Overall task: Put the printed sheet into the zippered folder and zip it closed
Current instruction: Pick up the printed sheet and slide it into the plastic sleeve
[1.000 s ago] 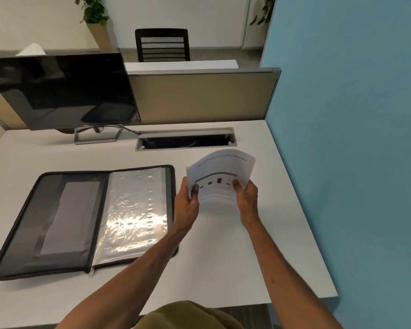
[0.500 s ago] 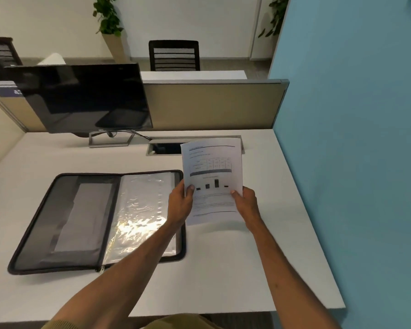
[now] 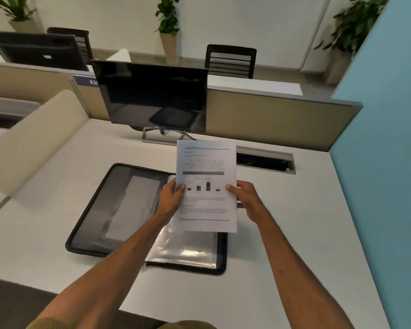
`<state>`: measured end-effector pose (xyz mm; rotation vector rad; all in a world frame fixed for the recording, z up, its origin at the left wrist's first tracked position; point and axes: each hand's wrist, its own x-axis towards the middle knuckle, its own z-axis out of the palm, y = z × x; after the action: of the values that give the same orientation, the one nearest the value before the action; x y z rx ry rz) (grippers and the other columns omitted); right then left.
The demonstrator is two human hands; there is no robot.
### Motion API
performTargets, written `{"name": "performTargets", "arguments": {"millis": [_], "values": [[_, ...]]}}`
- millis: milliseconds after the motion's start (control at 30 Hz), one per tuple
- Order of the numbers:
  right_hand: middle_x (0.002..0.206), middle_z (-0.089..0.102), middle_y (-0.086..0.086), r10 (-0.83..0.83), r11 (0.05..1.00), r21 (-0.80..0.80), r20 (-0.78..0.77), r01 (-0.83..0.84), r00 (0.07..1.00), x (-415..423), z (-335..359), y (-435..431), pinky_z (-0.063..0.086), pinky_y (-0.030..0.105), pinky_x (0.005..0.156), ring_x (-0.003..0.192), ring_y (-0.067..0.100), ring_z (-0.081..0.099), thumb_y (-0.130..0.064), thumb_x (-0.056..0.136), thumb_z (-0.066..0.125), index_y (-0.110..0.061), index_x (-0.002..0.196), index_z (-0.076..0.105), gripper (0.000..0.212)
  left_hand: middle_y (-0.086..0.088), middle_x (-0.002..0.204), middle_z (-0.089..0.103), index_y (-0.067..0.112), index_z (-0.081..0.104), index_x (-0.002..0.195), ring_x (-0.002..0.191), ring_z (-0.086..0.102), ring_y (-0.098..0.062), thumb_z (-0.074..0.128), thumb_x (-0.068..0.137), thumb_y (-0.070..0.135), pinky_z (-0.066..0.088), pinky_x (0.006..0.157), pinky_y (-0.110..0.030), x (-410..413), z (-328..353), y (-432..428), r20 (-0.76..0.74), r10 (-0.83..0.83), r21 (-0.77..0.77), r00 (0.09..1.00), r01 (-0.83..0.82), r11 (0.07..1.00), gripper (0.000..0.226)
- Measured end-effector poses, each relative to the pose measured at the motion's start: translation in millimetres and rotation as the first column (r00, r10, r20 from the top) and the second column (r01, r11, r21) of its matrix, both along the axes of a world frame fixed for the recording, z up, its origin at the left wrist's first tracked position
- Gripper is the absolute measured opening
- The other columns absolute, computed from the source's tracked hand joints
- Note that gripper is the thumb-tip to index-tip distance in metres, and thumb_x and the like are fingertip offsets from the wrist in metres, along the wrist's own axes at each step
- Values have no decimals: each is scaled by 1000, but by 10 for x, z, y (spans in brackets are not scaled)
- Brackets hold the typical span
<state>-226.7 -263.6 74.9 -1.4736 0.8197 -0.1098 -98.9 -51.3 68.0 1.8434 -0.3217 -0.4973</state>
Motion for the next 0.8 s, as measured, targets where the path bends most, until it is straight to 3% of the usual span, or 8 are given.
{"name": "performTargets", "arguments": {"millis": [67, 233, 367, 500, 633, 733, 800], "values": [[124, 78, 13, 44, 999, 12, -25, -44, 999, 169, 4, 19, 62, 50, 95, 113, 35, 76, -30, 103, 68, -7, 130, 70, 35, -12, 117, 79, 1, 66, 132, 107, 78, -37, 57, 111, 13, 67, 92, -44, 157, -7, 83, -28, -22, 5, 999, 22, 1000, 26], [124, 78, 15, 132, 991, -16, -86, -134, 987, 668, -14, 47, 64, 53, 96, 112, 35, 77, -26, 104, 68, -2, 130, 68, 35, -22, 126, 76, -2, 64, 136, 112, 76, -43, 57, 111, 14, 60, 103, -61, 642, -62, 227, -73, -45, 51, 996, 49, 998, 30], [128, 77, 12, 209, 973, -67, -138, -219, 968, 993, -115, 82, 62, 57, 100, 117, 34, 75, -22, 104, 68, -3, 133, 67, 34, -19, 125, 77, 0, 64, 136, 109, 77, -41, 58, 111, 18, 61, 100, -62, 958, -187, 275, -92, -49, 53, 995, 54, 997, 31], [127, 77, 13, 181, 975, -109, -135, -196, 974, 1233, -218, 30, 62, 56, 100, 116, 33, 76, -20, 105, 67, -1, 130, 68, 32, -15, 125, 78, 0, 66, 134, 109, 78, -37, 61, 109, 17, 63, 99, -59, 1189, -329, 248, -141, -9, 37, 990, 15, 999, 30], [123, 79, 13, 65, 987, -139, -109, -80, 992, 1355, -307, -119, 66, 42, 85, 109, 30, 78, -20, 105, 67, -2, 131, 69, 32, -10, 130, 74, 6, 65, 135, 117, 72, -28, 60, 108, 17, 60, 104, -47, 1348, -486, 161, -33, 36, 246, 999, -27, 969, 30], [119, 79, 14, -70, 984, -166, -62, 59, 996, 1359, -360, -276, 66, 47, 88, 105, 30, 78, -18, 104, 68, 0, 130, 70, 32, -5, 131, 72, 10, 65, 136, 118, 70, -24, 57, 107, 12, 60, 103, -41, 1393, -608, 130, 86, -28, 414, 996, -10, 910, 31], [117, 79, 13, -135, 976, -174, -3, 132, 991, 1346, -365, -386, 66, 46, 87, 102, 29, 78, -17, 104, 69, -1, 128, 70, 29, -4, 129, 73, 13, 69, 129, 118, 69, -25, 55, 104, 9, 59, 103, -43, 1406, -674, 94, 186, -156, 519, 970, 38, 854, 29]]}}
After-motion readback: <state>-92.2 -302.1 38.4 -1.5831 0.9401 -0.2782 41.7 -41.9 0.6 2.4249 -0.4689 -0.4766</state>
